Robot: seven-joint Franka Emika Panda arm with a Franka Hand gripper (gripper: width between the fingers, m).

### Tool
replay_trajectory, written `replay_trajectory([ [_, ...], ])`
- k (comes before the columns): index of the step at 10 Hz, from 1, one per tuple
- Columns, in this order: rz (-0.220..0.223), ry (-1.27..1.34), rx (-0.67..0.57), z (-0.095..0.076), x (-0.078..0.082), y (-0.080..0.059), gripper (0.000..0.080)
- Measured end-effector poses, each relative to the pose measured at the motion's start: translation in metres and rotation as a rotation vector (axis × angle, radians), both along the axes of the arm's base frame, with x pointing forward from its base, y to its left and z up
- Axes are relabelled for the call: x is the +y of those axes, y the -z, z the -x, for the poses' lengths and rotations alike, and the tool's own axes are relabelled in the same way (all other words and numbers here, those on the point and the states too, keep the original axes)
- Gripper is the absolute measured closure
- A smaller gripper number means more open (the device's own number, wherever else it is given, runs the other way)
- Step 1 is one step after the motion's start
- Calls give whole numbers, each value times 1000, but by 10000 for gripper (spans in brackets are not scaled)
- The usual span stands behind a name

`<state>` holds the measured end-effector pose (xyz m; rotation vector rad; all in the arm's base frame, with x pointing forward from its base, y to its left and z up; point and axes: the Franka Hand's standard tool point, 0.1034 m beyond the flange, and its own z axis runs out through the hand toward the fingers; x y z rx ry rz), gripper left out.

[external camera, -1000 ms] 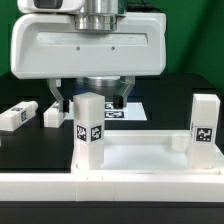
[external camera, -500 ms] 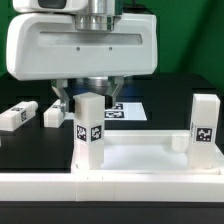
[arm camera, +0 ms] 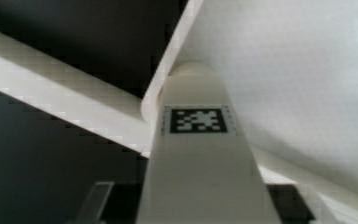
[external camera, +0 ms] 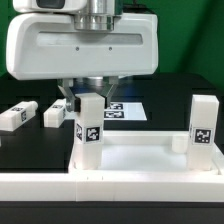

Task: Assemble desk

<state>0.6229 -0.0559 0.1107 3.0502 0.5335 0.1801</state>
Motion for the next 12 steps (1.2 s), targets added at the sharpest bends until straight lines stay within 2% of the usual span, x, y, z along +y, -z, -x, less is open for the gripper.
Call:
replay_trajectory([
  [5, -95, 537, -14, 1, 0, 1, 509],
  [8, -131, 866, -16, 1, 1, 1, 509],
  [12, -158, 1100, -19, 1, 0, 1, 509],
])
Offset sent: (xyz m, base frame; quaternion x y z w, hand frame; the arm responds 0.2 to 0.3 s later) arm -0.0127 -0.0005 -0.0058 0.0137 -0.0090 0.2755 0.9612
